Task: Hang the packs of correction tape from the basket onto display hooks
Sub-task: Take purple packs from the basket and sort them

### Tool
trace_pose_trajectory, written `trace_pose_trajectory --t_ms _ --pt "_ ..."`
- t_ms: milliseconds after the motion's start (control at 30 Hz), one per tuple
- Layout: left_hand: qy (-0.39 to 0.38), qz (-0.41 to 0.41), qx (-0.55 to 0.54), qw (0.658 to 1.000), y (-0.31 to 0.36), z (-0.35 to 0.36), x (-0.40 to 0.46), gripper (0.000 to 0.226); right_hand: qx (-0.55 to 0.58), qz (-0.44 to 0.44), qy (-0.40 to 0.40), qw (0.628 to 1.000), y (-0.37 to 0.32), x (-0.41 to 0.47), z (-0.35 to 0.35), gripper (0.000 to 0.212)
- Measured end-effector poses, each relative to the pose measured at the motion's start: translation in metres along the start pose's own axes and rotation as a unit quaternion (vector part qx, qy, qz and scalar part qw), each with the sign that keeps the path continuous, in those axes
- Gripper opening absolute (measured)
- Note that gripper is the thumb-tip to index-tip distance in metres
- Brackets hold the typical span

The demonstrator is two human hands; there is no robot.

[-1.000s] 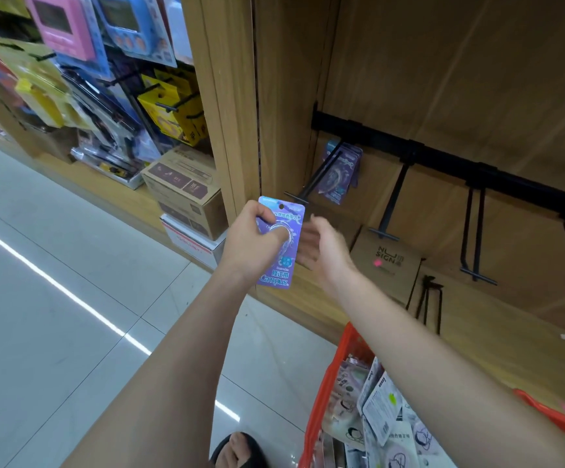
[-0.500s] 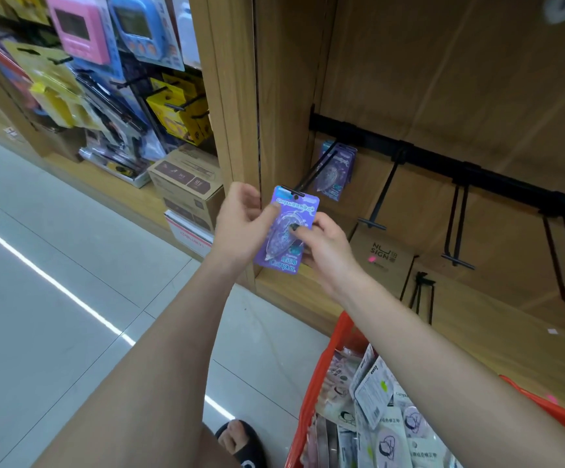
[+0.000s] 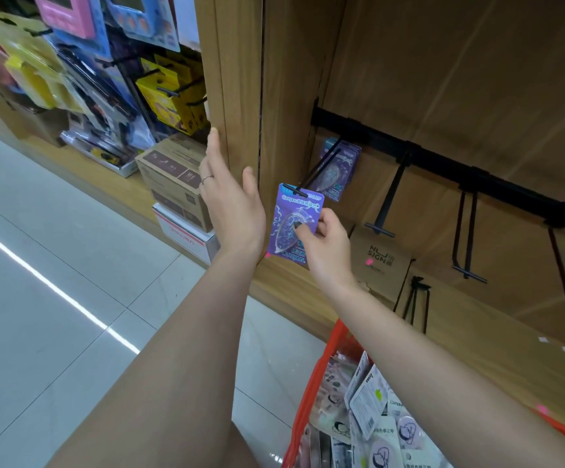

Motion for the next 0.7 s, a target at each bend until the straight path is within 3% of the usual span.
trace_pose_trajectory --t_ms 267,700 --pt "0.043 0.007 0.057 0.997 -0.003 0.002 -0.003 0.066 0.011 0.027 0.043 0.999 0.009 0.026 -0.008 0.003" --pt "0.056 0.016 0.097 0.994 -0.003 0.003 -0.005 0.066 0.043 0.144 0.175 0.973 0.036 0.112 -0.032 0.028"
Point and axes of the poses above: each hand's wrist, its own x-axis towards the middle knuckle, its own z-axis out of the palm, y = z × x, the point moved 10 cm from there along x, towards the middle knuckle, and after that the axes turned 6 degrees about -x, right-handed, at the moved point
